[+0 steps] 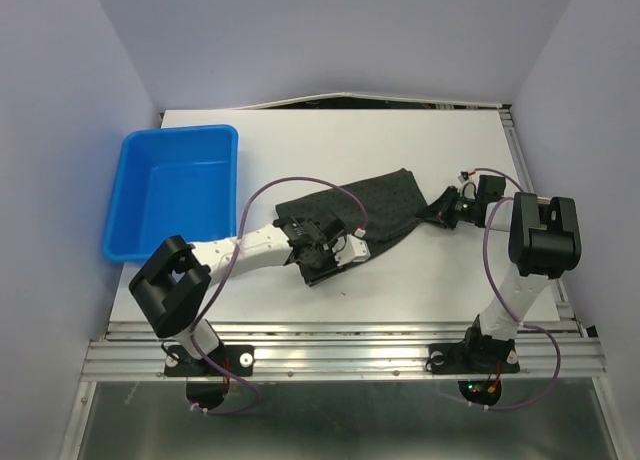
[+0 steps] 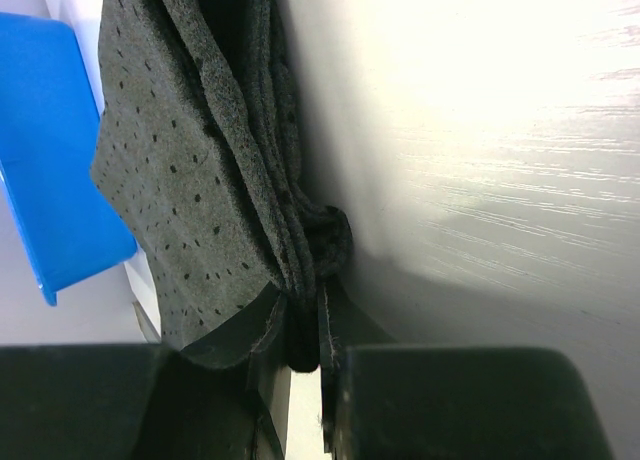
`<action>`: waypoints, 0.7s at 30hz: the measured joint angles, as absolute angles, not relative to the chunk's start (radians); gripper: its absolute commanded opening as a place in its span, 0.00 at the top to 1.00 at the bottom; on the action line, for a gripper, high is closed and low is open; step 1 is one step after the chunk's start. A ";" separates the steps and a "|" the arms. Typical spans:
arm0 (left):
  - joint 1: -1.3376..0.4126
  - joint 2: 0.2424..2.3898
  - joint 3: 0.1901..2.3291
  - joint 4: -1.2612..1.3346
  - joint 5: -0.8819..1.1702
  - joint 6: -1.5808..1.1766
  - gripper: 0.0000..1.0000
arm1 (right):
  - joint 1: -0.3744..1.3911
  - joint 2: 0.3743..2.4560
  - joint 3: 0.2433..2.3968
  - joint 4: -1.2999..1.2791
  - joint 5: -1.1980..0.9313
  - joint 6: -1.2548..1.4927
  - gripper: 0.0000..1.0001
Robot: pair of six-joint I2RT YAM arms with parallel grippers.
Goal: Fold and stack the skirts
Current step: Fold the skirt
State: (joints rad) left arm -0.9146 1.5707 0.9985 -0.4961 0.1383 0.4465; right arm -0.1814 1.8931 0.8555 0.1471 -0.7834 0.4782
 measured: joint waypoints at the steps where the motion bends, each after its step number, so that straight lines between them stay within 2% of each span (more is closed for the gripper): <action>1: -0.915 1.574 1.001 -0.493 0.138 0.447 0.53 | -0.181 1.893 0.855 0.147 -0.783 0.478 0.99; 6: -0.915 1.589 1.005 -0.483 0.139 0.448 0.59 | -0.181 1.893 0.855 0.147 -0.783 0.478 0.99; 8: -0.915 1.597 1.007 -0.482 0.139 0.448 0.67 | -0.181 1.893 0.855 0.147 -0.783 0.478 0.99; 9: -0.915 1.602 1.009 -0.480 0.139 0.449 0.77 | -0.181 1.893 0.855 0.147 -0.783 0.478 0.99; 13: -0.915 1.612 1.009 -0.479 0.139 0.453 1.00 | -0.181 1.893 0.855 0.147 -0.783 0.478 0.99; 21: -0.915 1.572 1.009 -0.518 0.152 0.485 1.00 | -0.181 1.893 0.855 0.147 -0.783 0.480 0.99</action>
State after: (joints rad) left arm -0.9146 1.5723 1.0088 -0.5182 0.1516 0.4847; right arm -0.1814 1.8931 0.8555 0.1467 -0.7826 0.4801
